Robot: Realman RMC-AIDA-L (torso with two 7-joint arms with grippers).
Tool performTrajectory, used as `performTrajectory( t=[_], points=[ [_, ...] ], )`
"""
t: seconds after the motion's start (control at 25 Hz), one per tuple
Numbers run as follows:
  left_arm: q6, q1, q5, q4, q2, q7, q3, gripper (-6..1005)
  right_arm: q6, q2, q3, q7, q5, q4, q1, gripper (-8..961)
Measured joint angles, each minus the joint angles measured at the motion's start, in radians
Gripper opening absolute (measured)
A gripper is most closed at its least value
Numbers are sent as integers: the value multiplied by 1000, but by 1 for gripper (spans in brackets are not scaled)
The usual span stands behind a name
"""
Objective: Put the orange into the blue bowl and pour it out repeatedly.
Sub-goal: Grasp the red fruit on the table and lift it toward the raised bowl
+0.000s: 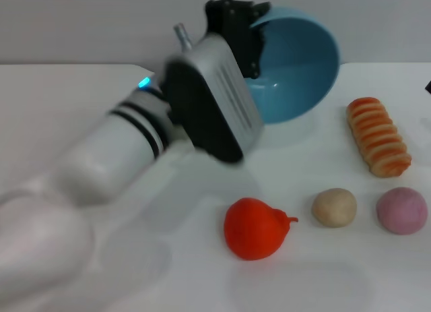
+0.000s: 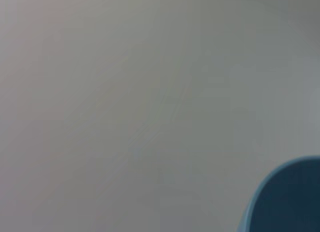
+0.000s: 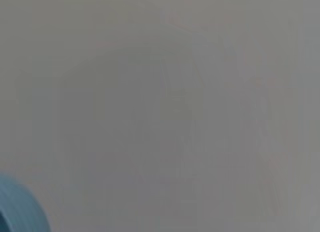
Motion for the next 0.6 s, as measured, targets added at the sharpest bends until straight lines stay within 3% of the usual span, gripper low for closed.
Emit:
performTrajectory(
  t=[0.12,0.24,0.32,0.36,0.6],
  points=[
    [232,-44,-190,4,2,-14,-142,-2,-16,-6,-7,117,-28,-56,-6,692],
    [423,-81,-259,-11,5,-95,-268,-2,-18,-24,-10,262,-158,-123,6,691],
    [470,-93,-262,-17,6,-130,-303,-2,-19,-28,-7,366,-270,-182,21,691],
    [620,-137,-257,-51,9,-248,-406,-2,-19,-29,-6,411,-314,-211,25,691],
    [953,-279,-147,-179,15,-495,-621,-2,-100,-37,14,722,-667,-444,66,691]
  ],
)
